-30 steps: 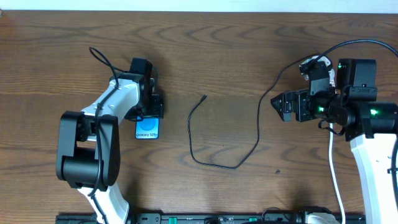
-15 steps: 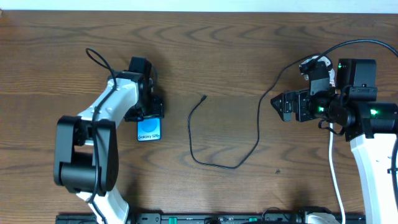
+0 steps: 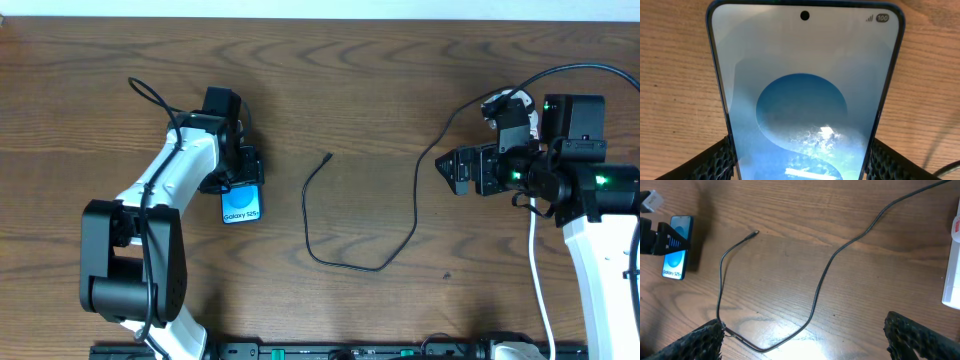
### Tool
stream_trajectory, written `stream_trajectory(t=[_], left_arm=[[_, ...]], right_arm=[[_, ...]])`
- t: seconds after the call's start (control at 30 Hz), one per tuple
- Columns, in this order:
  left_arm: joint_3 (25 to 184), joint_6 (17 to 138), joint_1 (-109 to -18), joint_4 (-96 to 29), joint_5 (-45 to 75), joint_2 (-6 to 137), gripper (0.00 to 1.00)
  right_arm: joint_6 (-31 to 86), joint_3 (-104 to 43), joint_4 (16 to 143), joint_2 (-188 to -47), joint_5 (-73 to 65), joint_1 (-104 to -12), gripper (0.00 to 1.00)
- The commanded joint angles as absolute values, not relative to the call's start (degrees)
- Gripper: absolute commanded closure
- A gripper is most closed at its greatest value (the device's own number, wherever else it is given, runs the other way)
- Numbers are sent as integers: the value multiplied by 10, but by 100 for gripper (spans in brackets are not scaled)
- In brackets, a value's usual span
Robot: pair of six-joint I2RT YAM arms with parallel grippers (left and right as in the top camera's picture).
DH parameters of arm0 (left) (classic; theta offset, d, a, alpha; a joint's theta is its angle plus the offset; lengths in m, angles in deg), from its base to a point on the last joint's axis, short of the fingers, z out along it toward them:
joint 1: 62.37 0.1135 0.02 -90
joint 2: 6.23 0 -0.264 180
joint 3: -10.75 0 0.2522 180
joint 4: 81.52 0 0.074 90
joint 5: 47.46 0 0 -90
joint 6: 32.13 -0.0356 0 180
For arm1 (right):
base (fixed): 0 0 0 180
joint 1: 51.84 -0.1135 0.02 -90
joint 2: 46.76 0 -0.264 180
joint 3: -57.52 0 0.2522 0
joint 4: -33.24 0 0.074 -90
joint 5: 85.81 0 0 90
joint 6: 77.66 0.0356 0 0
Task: Plug charger to phone and switch on socket
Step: 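Lift the phone with the left gripper and tilt it upright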
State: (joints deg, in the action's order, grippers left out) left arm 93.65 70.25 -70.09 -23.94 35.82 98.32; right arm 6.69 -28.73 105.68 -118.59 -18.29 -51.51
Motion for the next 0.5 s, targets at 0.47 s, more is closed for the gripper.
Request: stream_trajectory(t=[0.47], left_arm=[[954, 879, -645, -233, 253, 886, 28]], right_arm=[[72, -292, 1055, -1188, -183, -519, 1]])
